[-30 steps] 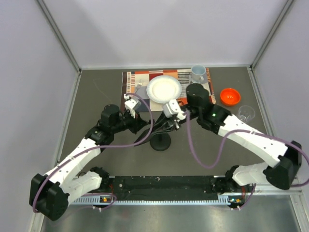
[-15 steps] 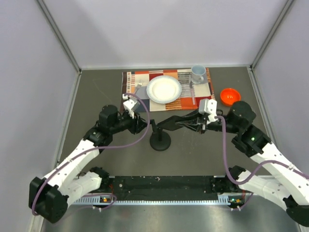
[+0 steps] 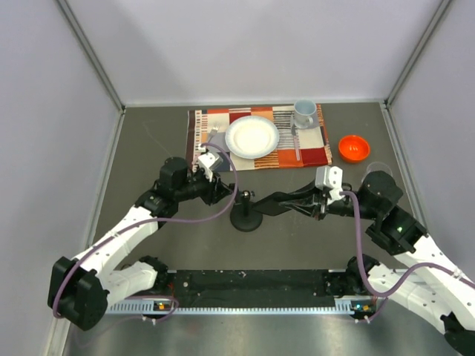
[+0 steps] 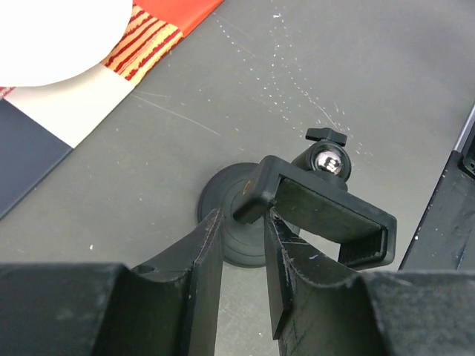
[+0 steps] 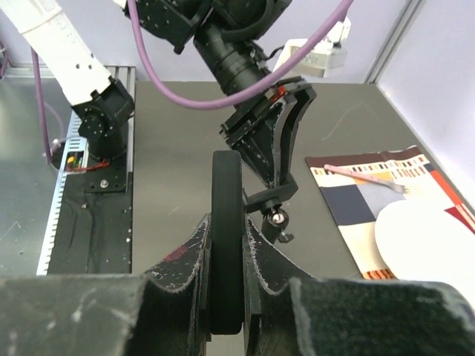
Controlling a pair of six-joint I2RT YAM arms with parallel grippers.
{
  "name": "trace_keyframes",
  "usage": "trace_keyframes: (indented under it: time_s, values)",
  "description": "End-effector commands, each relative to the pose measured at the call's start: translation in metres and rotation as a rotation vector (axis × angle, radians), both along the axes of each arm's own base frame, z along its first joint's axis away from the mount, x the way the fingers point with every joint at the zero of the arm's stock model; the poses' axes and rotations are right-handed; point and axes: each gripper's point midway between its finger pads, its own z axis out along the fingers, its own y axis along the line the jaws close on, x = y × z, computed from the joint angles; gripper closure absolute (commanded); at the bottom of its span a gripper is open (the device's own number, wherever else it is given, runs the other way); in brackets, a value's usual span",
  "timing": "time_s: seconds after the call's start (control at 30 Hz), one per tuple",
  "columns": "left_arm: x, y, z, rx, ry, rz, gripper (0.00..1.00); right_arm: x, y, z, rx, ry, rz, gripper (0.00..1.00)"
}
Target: Place the phone on the phone stand
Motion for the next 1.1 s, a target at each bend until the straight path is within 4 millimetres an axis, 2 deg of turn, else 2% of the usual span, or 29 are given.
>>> trace_keyframes:
  time_s: [0.0, 0.37, 0.53, 0.6, 0.67, 0.7, 0.73, 0.77, 0.8, 0.87, 0.97, 1.03, 1.07]
  values:
    - [0.007, -0.01, 0.032, -0.015, -0.136, -0.067, 0.68, -0.008, -0.002, 0.024, 0.062, -0.073, 0.026, 1.0]
    - [0.01, -0.024, 0.032, 0.012, -0.138, -0.137, 0.72, -0.018, -0.005, 0.025, 0.071, -0.089, 0.063, 1.0]
    - [0.011, -0.021, 0.035, 0.012, -0.157, -0.093, 0.92, -0.016, 0.001, 0.018, 0.053, -0.061, 0.084, 1.0]
    - [0.019, -0.008, 0.034, 0.04, -0.15, 0.018, 1.0, -0.015, 0.004, 0.019, 0.052, -0.051, 0.091, 1.0]
    - [0.021, 0.006, 0.033, 0.024, -0.115, 0.151, 1.0, -0.013, 0.01, 0.013, 0.031, -0.034, 0.119, 1.0]
    - [0.017, 0.009, 0.026, 0.014, -0.09, 0.174, 1.0, -0.011, 0.013, 0.011, 0.022, -0.031, 0.13, 1.0]
    - [0.011, 0.007, 0.028, -0.021, -0.074, 0.186, 1.0, -0.011, 0.015, 0.009, 0.017, -0.034, 0.141, 1.0]
    - [0.005, 0.008, 0.042, -0.063, -0.111, 0.193, 1.0, -0.011, 0.02, 0.007, 0.011, -0.043, 0.176, 1.0]
    - [0.006, 0.013, 0.041, -0.069, -0.134, 0.24, 1.0, -0.013, 0.022, 0.006, 0.01, -0.05, 0.2, 1.0]
    - [-0.005, 0.011, 0.058, -0.102, -0.198, 0.263, 1.0, -0.019, 0.029, 0.008, 0.018, -0.068, 0.28, 1.0]
    - [-0.01, 0.013, 0.066, -0.114, -0.233, 0.316, 1.0, -0.035, 0.039, 0.008, 0.02, -0.11, 0.408, 1.0]
    - [-0.01, 0.012, 0.063, -0.107, -0.231, 0.32, 1.0, -0.036, 0.054, 0.0, -0.009, -0.12, 0.471, 1.0]
    - [-0.009, 0.012, 0.059, -0.094, -0.221, 0.327, 1.0, -0.043, 0.062, 0.01, -0.007, -0.203, 0.52, 1.0]
